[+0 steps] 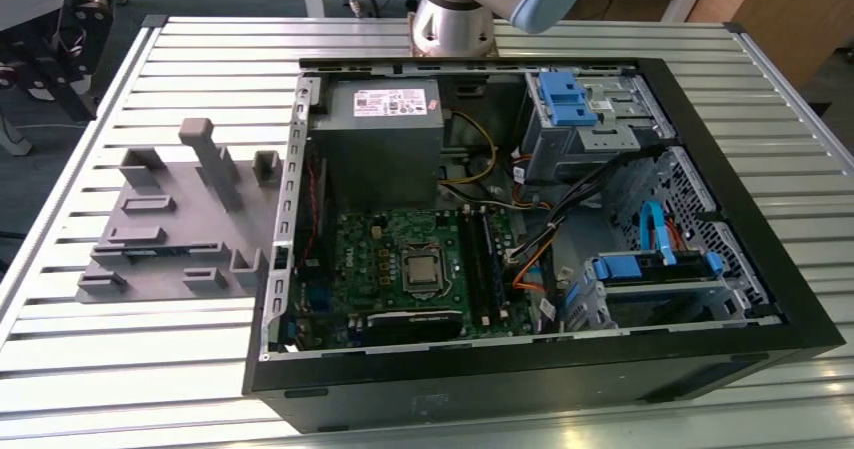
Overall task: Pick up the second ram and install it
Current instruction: 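Pick up the second ram and move it above second insertion slot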
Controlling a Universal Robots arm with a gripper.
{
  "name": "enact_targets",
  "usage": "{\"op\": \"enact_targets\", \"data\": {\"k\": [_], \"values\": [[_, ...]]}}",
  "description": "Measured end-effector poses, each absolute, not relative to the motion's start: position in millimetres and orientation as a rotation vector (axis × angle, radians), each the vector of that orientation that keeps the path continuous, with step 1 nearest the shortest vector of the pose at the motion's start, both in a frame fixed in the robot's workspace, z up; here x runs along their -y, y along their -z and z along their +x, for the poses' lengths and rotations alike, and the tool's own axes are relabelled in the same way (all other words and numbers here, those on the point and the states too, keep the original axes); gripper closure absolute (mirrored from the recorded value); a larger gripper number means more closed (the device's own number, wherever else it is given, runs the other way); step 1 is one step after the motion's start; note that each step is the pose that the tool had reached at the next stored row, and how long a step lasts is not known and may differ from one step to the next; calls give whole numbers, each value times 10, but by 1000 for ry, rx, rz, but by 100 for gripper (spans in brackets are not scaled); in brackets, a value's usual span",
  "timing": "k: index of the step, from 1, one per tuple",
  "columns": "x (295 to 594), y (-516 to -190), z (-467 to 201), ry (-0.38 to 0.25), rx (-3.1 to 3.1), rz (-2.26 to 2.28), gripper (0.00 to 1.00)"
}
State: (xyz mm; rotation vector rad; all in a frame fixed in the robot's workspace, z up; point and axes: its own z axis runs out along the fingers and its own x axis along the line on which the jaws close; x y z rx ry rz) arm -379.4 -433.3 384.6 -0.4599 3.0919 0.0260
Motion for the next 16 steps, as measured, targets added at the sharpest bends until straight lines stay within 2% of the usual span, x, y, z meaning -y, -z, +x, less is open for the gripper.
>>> {"op": "enact_targets", "data": {"k": [16], "values": [[4342,-3846,-3796,-26,-3081,-532,89]]}}
